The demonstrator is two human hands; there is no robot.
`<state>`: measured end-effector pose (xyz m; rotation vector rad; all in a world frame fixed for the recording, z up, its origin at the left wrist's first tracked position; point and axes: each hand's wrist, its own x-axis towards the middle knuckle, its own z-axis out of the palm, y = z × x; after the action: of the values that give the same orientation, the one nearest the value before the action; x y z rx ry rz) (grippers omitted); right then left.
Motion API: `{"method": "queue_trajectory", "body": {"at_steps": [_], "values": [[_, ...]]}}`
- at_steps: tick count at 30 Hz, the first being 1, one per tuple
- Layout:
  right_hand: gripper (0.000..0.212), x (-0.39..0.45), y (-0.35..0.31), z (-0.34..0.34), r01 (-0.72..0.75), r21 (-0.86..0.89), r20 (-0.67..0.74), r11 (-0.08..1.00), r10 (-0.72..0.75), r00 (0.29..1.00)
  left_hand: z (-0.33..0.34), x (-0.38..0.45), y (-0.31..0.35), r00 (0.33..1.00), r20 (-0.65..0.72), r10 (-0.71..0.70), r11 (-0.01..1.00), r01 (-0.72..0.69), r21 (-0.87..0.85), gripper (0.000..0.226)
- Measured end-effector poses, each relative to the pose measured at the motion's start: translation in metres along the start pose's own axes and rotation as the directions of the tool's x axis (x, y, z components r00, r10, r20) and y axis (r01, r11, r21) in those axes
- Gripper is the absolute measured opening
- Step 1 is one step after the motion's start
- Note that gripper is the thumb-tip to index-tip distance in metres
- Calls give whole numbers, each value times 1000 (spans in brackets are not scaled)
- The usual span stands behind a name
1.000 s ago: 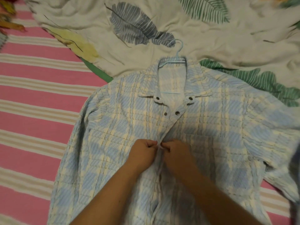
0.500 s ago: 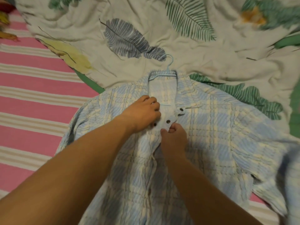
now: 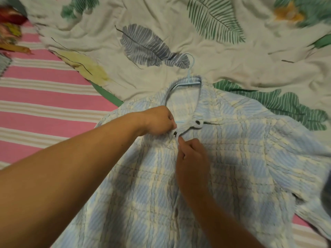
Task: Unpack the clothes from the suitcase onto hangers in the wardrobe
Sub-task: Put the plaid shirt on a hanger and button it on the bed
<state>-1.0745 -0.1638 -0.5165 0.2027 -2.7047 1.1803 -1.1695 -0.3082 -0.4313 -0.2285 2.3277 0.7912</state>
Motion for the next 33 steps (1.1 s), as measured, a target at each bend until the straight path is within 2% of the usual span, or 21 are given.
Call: {"method": "queue_trajectory", "body": {"at_steps": [5, 14, 21, 25, 28, 33], "values": [[34, 0, 2, 0, -39, 3, 25, 999, 39, 999, 4, -6, 2, 1000, 6, -29, 996, 29, -79, 21], [48, -2, -2, 2, -24, -167, 27, 986, 29, 999, 6, -9, 6, 995, 14, -98, 994, 98, -45, 30], [49, -3, -2, 2, 14, -209, 43, 978, -6, 999, 8, -11, 13, 991, 3, -130, 991, 130, -39, 34], [49, -3, 1, 4, 39, -218, 39, 975, -31, 999, 12, -10, 16, 979, -43, -199, 980, 197, -41, 23], [46, -1, 0, 3, 68, -222, 7, 973, -69, 998, 16, -8, 17, 960, -111, -257, 960, 240, -145, 13], [41, 2, 3, -1, 153, -250, -11, 956, -160, 987, 29, -7, 16, 951, -152, -268, 935, 219, -281, 12]]}}
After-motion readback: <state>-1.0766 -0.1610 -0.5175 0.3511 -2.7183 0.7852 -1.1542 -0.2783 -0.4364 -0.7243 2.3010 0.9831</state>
